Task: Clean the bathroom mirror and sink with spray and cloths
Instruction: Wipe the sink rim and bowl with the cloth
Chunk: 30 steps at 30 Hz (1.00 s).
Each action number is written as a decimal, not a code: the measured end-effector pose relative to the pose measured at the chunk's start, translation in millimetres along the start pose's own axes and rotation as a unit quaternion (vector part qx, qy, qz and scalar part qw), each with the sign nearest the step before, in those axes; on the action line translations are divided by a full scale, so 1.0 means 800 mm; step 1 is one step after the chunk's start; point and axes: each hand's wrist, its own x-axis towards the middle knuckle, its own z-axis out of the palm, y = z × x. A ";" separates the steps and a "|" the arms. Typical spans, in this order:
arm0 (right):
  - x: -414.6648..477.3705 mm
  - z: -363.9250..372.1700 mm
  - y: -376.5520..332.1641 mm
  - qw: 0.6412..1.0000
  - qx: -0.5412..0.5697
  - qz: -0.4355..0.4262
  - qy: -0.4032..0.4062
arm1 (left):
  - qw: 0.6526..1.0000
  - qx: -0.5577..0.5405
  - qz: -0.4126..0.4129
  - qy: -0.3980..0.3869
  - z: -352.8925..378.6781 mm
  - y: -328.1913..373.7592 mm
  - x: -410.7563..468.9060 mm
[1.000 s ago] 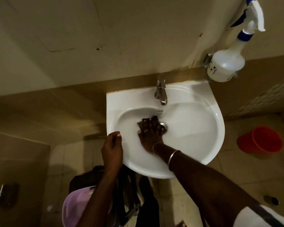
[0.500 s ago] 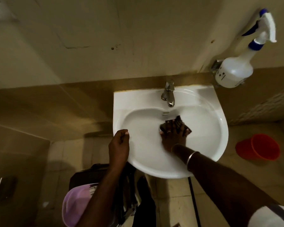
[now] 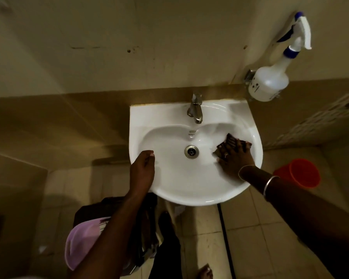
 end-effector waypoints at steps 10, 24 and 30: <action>-0.076 -0.018 -0.061 0.989 0.089 -0.028 -0.117 | 0.992 -0.116 -0.038 -0.013 -0.005 -0.005 -0.017; -0.066 -0.090 -0.296 0.906 0.399 -0.054 -0.134 | 0.965 -0.255 -0.039 0.054 -0.019 -0.021 0.000; -0.005 -0.123 -0.364 0.858 0.505 0.014 -0.093 | 0.965 -0.252 -0.024 0.064 -0.036 -0.025 0.029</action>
